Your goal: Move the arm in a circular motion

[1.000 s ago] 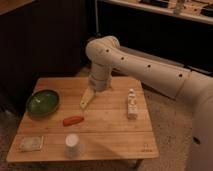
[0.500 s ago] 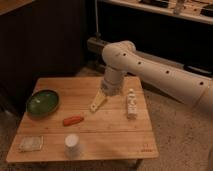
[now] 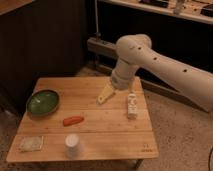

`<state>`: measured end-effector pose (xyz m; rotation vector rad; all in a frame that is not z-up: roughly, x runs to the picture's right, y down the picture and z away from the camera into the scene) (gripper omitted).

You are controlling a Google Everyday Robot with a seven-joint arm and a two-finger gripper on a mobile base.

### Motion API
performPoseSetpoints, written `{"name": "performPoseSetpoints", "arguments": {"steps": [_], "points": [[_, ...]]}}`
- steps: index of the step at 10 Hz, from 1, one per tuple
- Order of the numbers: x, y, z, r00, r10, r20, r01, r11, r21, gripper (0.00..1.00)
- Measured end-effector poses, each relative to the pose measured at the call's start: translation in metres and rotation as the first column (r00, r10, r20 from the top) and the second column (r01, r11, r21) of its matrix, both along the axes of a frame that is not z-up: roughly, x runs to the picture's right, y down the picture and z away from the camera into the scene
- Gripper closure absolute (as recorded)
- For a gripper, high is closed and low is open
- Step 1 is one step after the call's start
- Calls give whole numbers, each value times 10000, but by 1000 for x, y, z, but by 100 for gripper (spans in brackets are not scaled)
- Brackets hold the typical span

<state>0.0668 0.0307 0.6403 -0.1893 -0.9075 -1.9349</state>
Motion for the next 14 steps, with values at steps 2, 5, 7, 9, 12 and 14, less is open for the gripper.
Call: {"name": "performPoseSetpoints", "arguments": {"steps": [2, 5, 7, 9, 12, 14], "points": [[51, 0, -11, 9965, 577, -603, -566, 9982, 189, 0], [124, 24, -21, 9781, 1365, -1571, -1350, 9906, 203, 0], [169, 53, -29, 9587, 1835, -2174, -1865, 9824, 66, 0], [205, 88, -44, 9415, 2165, -2582, -2259, 9741, -68, 0], [227, 151, -90, 9613, 1318, -2421, -1516, 9863, -651, 0], [214, 189, -121, 9895, 133, -1442, -364, 9867, -1586, 0]]}}
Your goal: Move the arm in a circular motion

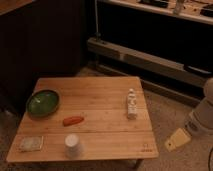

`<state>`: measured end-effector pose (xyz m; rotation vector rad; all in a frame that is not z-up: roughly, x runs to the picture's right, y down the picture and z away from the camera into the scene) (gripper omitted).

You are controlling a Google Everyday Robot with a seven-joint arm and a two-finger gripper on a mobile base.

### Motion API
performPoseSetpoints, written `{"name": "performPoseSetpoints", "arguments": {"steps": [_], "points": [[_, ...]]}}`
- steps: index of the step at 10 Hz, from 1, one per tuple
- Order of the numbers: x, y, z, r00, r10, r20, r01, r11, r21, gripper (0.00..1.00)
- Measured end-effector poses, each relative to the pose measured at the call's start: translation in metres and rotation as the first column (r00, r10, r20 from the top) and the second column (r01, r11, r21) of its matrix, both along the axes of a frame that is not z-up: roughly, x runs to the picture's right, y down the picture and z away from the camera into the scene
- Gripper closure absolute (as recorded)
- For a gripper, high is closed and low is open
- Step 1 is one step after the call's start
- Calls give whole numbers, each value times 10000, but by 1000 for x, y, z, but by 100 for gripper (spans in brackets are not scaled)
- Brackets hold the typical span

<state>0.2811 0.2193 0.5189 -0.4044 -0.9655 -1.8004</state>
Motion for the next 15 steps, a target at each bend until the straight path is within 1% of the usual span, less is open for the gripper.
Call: {"name": "performPoseSetpoints", "arguments": {"steps": [2, 3, 5, 6, 9, 11, 12, 14, 15], "points": [[-13, 14, -10, 9998, -206, -59, 207, 9997, 134, 0], [-32, 14, -8, 9990, -430, -72, 432, 9988, 242, 0], [-68, 10, -2, 9957, -916, 112, 913, 9955, 246, 0], [-97, 13, -2, 9916, -1271, 250, 1265, 9917, 227, 0], [-156, 38, -21, 9790, -1984, 476, 1976, 9800, 215, 0], [-204, 40, -21, 9663, -2476, 700, 2455, 9687, 377, 0], [-219, 38, -18, 9600, -2673, 828, 2647, 9634, 414, 0], [-257, 23, -9, 9390, -3239, 1159, 3197, 9460, 539, 0], [-278, 19, -6, 9262, -3529, 1331, 3478, 9356, 605, 0]]}}
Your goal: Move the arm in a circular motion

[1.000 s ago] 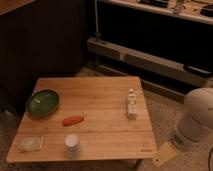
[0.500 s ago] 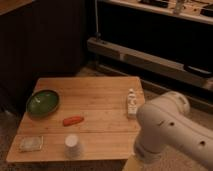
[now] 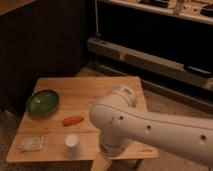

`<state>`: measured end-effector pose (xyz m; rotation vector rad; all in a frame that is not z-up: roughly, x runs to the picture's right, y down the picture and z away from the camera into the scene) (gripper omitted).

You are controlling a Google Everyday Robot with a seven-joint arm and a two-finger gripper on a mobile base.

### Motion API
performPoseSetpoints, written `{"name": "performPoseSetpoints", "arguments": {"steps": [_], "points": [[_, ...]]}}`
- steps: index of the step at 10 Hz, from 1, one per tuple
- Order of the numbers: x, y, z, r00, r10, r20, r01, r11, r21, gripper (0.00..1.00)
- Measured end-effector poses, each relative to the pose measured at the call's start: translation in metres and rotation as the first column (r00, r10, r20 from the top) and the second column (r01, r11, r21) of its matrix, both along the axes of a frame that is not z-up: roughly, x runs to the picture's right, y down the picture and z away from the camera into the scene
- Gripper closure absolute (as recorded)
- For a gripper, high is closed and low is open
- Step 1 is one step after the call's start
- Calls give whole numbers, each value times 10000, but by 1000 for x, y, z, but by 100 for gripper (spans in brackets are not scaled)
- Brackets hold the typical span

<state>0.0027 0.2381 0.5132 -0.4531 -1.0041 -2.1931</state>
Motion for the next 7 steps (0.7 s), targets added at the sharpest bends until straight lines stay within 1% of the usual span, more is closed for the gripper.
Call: {"name": "performPoseSetpoints", "arguments": {"steps": [2, 4, 5, 7], "points": [[-36, 2, 2, 9979, -591, 275, 591, 9983, 13, 0], [-70, 0, 9, 9937, -971, 558, 965, 9952, 133, 0], [-86, -6, 20, 9914, -1146, 629, 1133, 9933, 241, 0], [-105, -23, 37, 9877, -1374, 748, 1357, 9904, 269, 0]]}}
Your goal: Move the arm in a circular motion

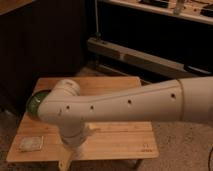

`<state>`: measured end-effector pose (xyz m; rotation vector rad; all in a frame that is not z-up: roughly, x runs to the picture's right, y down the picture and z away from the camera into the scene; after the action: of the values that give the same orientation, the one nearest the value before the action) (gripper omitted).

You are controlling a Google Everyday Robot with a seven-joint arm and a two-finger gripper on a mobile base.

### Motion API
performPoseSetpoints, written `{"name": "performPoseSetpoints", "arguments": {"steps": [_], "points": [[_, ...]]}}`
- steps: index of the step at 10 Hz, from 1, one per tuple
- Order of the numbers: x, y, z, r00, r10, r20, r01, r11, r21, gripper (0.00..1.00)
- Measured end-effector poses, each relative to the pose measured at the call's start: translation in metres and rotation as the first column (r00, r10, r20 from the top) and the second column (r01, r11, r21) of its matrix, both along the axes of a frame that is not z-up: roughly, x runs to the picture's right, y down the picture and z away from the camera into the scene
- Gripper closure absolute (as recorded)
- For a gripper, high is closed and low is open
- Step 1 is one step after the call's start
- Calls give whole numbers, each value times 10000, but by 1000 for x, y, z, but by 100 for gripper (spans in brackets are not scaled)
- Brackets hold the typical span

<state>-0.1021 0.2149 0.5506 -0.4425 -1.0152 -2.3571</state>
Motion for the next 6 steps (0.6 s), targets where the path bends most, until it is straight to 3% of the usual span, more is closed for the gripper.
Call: {"name": "performPoseSetpoints", "arguments": {"steps": [1, 3, 6], "points": [[-21, -13, 11, 9995, -271, 149, 272, 9996, -50, 0], [-51, -30, 26, 9996, -225, 172, 227, 9997, -115, 0], [-54, -50, 41, 9998, -163, 124, 165, 9997, -179, 0]]}}
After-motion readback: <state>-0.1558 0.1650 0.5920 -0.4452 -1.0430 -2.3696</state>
